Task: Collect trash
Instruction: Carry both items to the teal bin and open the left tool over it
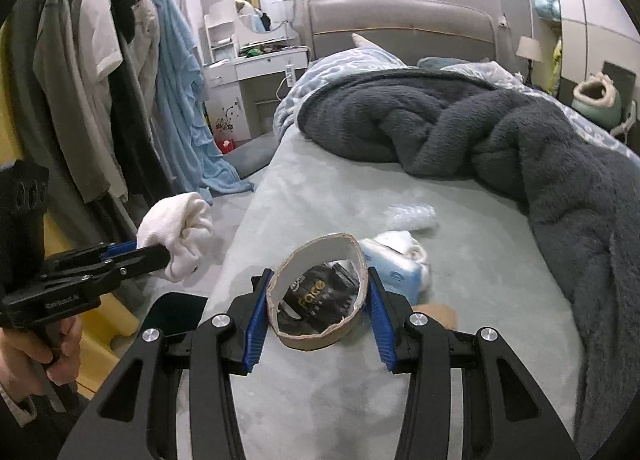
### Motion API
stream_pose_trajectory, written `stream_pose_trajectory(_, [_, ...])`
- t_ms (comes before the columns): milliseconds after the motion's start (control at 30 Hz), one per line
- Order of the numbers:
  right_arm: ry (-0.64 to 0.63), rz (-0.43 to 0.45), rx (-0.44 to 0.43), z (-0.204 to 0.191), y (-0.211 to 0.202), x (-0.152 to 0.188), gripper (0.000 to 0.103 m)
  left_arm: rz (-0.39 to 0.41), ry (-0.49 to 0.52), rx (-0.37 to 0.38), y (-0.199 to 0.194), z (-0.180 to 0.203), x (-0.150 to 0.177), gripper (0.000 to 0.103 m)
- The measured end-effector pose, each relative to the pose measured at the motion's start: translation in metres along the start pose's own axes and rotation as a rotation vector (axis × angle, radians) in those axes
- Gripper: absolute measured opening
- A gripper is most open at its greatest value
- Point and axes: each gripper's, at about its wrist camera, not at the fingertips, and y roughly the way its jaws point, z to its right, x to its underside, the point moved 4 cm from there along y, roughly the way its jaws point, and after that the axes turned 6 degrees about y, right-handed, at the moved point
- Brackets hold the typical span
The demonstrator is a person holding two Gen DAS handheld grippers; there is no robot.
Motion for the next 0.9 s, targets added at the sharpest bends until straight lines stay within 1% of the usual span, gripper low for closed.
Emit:
stream_pose_trajectory(67, [0.004,0.002,0.006,0.0,0.001,-0.002,0.046,-0.022,-0.026,0.052,0.004,0.001,0.007,0.03])
stream_pose_trajectory(200, [0.038,0.006,0.013,0.005,0.003,-0.004,0.046,-0.045,0.037,0.061,0.009,0.02,0.017,0.03])
stream_pose_trajectory(267, [0.036,0.007,0.012,0.003,0.004,-0.005,0.046,-0.051,0.04,0.071,0.009,0.023,0.02,0.03])
stream_pose_trajectory(400, [0.026,0.006,0.0,-0.006,0.007,-0.006,0.046,-0.071,0.07,0.046,0.01,0.022,0.028,0.03])
stream_pose_trajectory(567, [0.007,0.001,-0.024,-0.023,0.014,-0.009,0.046,-0.109,0.066,-0.005,0.012,0.003,0.039,0.03])
stream_pose_trajectory(633, [-0.002,-0.003,-0.032,-0.031,0.018,-0.01,0.046,-0.135,0.062,-0.04,0.013,-0.009,0.046,0.03])
stream_pose_trajectory(767, [-0.023,-0.018,-0.052,-0.051,0.027,-0.011,0.046,-0.181,0.032,-0.075,0.013,-0.032,0.058,0.03])
stream_pose_trajectory(900, [-0.044,-0.032,-0.081,-0.074,0.037,-0.012,0.046,-0.236,-0.023,-0.104,0.013,-0.059,0.073,0.03])
